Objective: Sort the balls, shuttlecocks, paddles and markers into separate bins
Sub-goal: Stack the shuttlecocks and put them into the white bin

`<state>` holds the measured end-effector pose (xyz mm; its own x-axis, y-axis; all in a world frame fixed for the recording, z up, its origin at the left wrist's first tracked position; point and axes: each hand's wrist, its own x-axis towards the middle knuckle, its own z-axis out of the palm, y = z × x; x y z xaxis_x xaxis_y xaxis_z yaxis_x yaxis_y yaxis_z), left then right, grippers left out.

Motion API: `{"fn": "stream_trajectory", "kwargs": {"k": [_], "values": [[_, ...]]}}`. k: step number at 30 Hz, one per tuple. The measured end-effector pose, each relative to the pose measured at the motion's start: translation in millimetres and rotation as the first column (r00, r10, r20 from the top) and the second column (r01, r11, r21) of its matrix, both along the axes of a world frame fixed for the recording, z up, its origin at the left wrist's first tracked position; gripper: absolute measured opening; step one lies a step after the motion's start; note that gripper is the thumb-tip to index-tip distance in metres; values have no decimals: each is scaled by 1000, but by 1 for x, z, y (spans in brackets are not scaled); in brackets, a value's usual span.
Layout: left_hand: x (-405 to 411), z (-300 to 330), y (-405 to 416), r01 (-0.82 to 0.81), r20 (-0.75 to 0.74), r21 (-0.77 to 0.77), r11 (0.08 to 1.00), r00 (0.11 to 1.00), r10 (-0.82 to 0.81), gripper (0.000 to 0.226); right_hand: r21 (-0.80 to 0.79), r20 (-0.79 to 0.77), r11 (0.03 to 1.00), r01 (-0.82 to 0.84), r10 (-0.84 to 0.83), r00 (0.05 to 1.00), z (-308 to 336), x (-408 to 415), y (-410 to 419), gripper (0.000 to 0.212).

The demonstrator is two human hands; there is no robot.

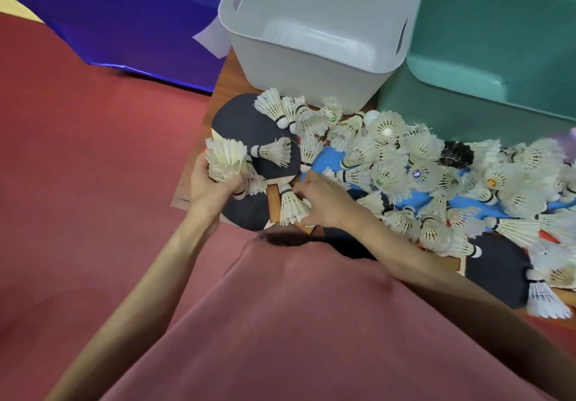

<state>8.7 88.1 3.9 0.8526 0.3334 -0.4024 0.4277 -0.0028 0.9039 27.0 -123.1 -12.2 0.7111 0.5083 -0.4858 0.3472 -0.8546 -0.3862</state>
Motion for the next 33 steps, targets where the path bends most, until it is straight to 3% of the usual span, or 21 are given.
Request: {"fn": "stream_trajectory", "kwargs": {"k": [2, 6, 10, 12, 14, 16, 18, 19, 21, 23, 25, 27, 33], "values": [[-2, -1, -1, -46, 2, 23, 999, 999, 46, 56, -8, 18, 1000, 13, -13, 1000, -5, 2, 1, 52], [-3, -6, 0, -20, 10, 56, 998, 1000, 19, 52, 107, 102, 982, 153, -164, 981, -8, 7, -1, 14], [-1, -7, -7, 83, 15, 81, 993, 996, -84, 48, 219, 173, 901, 373, -413, 894, -12, 13, -18, 28], [2, -7, -12, 168, 30, 100, 981, 985, -172, 48, 388, 105, 745, 543, -621, 777, -8, 13, -27, 26], [6, -6, -19, 263, 59, 161, 951, 960, -275, 51, 594, -43, 468, 655, -794, 606, 7, 12, -35, 18], [13, -5, -29, 362, 74, 195, 912, 921, -382, 55, 692, -225, 236, 682, -828, 514, 31, 12, -41, 12], [21, -4, -41, 465, 71, 201, 862, 871, -487, 56, 693, -387, 122, 711, -769, 509, 53, 12, -47, 10], [25, -4, -47, 510, 71, 210, 834, 843, -533, 57, 680, -420, 140, 719, -730, 539, 60, 12, -51, 10], [33, -1, -60, 592, 81, 227, 773, 780, -621, 60, 629, -419, 268, 730, -674, 609, 64, 11, -57, 10], [39, 3, -71, 669, 98, 272, 692, 696, -712, 63, 551, -314, 416, 723, -700, 641, 60, 7, -57, 19], [43, 8, -83, 732, 93, 283, 619, 622, -778, 65, 539, -151, 505, 675, -730, 667, 56, 0, -54, 22], [44, 12, -94, 768, 109, 270, 580, 574, -811, 68, 544, -135, 498, 675, -742, 657, 54, -7, -52, 23], [41, 12, -113, 807, 143, 252, 534, 515, -845, 64, 557, -282, 343, 756, -778, 561, 47, -22, -69, 25]]}}
